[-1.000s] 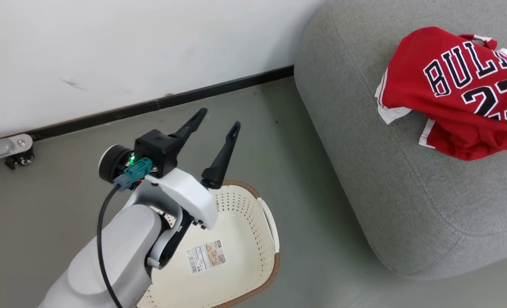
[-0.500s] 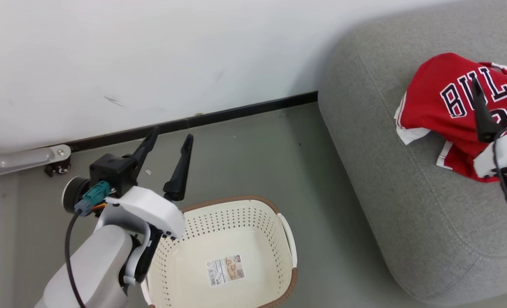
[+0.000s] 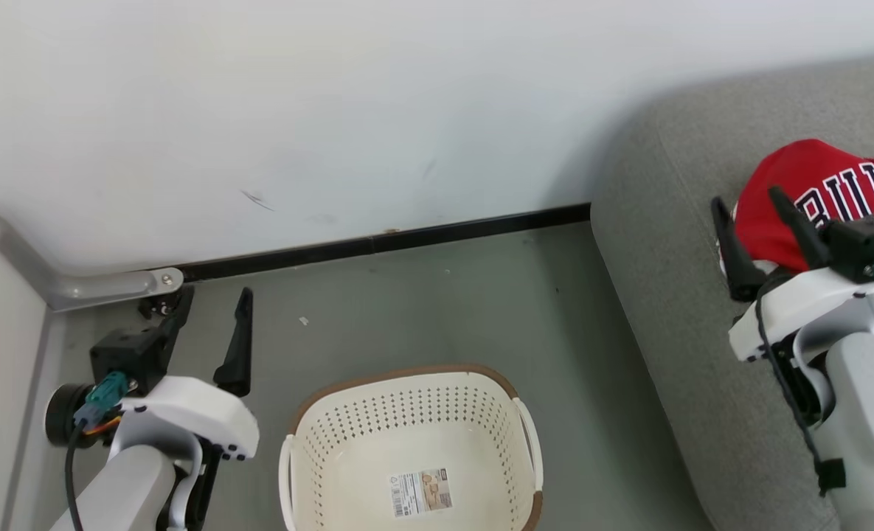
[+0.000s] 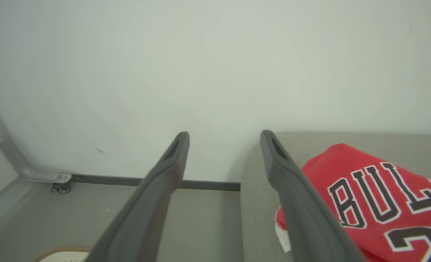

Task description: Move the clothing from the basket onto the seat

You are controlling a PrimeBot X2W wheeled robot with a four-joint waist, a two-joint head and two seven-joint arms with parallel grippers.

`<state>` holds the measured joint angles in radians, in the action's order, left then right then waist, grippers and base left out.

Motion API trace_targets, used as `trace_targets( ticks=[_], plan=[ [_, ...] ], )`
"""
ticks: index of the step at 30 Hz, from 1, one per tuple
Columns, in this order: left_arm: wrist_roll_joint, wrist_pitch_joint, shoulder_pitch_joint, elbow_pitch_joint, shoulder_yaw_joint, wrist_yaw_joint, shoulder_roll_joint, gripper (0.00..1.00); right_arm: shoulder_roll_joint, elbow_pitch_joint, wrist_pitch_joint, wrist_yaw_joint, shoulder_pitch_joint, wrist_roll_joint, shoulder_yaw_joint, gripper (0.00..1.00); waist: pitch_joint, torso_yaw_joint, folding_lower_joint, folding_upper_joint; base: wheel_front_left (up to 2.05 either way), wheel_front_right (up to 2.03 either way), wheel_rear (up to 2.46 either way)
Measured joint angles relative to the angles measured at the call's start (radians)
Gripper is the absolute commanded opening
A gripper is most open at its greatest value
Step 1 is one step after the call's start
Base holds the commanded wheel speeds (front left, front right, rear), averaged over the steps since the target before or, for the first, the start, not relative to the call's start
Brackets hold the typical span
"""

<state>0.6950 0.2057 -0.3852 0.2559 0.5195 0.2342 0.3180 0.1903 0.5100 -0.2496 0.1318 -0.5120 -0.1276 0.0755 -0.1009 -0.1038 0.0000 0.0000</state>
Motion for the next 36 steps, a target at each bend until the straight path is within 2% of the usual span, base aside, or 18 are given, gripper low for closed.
trace_targets(
  ticks=[14, 23, 36],
  plan=[
    [0.035, 0.025, 0.125, 0.023, -0.077, 0.045, 0.02, 1.0, -0.099, -0.082, 0.0, 0.0, 0.163, 0.061, -0.009, 1.0, 0.077, 0.058, 0.0, 0.0, 0.0, 0.0, 0.0],
    [0.053, 0.034, 0.211, 0.026, -0.121, 0.064, 0.026, 1.0, -0.128, -0.145, 0.0, 0.0, 0.285, 0.089, -0.017, 1.0, 0.12, 0.079, 0.0, 0.0, 0.0, 0.0, 0.0],
    [0.039, 0.039, 0.277, 0.01, -0.134, 0.082, 0.047, 1.0, -0.142, -0.215, 0.0, 0.0, 0.428, 0.111, -0.035, 1.0, 0.159, 0.089, 0.0, 0.0, 0.0, 0.0, 0.0]
  ],
)
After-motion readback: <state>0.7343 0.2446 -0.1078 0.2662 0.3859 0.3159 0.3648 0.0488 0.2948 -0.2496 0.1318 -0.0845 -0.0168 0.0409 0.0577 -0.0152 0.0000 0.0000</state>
